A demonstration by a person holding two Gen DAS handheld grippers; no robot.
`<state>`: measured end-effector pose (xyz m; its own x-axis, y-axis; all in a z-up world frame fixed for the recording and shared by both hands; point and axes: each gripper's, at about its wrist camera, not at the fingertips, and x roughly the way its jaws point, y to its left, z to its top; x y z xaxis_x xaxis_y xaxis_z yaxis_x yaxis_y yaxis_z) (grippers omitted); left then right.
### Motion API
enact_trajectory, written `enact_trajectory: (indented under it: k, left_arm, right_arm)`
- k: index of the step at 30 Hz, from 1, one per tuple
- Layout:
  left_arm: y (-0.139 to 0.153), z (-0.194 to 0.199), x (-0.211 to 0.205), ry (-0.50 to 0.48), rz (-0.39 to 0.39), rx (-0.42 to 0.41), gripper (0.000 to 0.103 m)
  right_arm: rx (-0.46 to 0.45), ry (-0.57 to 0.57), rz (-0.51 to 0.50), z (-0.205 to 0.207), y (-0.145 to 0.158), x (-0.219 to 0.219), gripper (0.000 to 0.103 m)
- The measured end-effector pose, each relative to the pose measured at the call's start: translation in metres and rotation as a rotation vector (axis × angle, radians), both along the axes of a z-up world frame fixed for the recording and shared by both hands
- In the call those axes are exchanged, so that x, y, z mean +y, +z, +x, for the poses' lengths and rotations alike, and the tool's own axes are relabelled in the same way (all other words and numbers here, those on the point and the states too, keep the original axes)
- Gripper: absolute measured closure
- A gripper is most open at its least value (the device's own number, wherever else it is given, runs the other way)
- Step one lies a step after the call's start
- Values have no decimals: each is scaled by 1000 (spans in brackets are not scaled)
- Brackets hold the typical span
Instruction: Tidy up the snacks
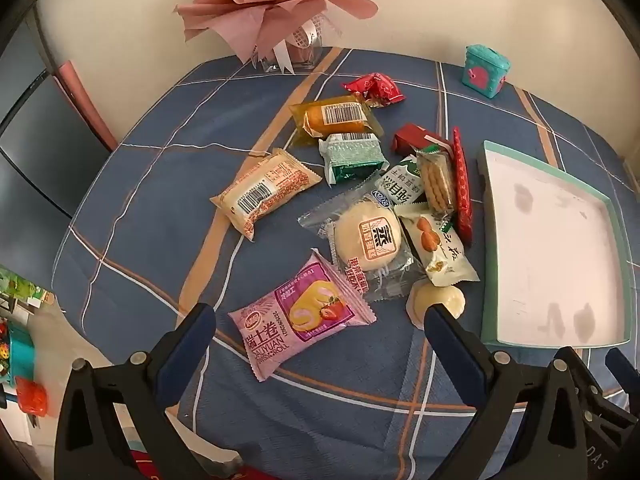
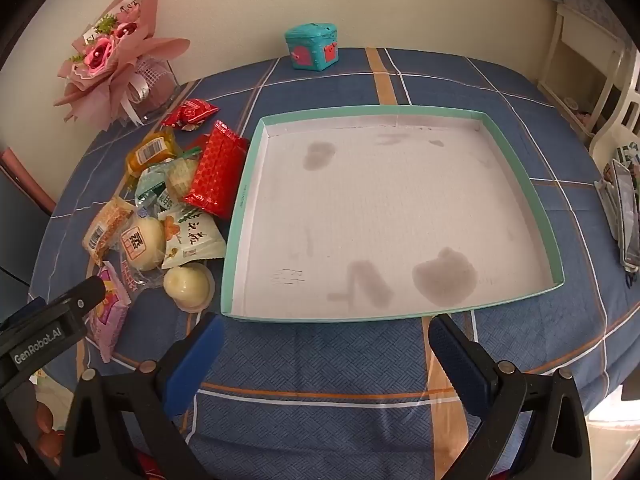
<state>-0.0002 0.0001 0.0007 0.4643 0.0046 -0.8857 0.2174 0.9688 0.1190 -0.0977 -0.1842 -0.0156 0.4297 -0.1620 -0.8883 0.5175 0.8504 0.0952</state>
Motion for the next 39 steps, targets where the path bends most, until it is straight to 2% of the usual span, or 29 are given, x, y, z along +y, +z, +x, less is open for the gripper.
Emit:
enact_trajectory:
  k: [13,26,39]
  left_arm:
    - [-9,1,4,32,-67,6,0]
    - [-4,3,6,40,-77,-33,0]
    - [-6,9,12,39,-98,-22,0]
  right_arm:
    - [-25,23,1,3,6,4,0]
    - [-66,52,-36,8,13,13,0]
    - [-77,53,-51,10,13,15,0]
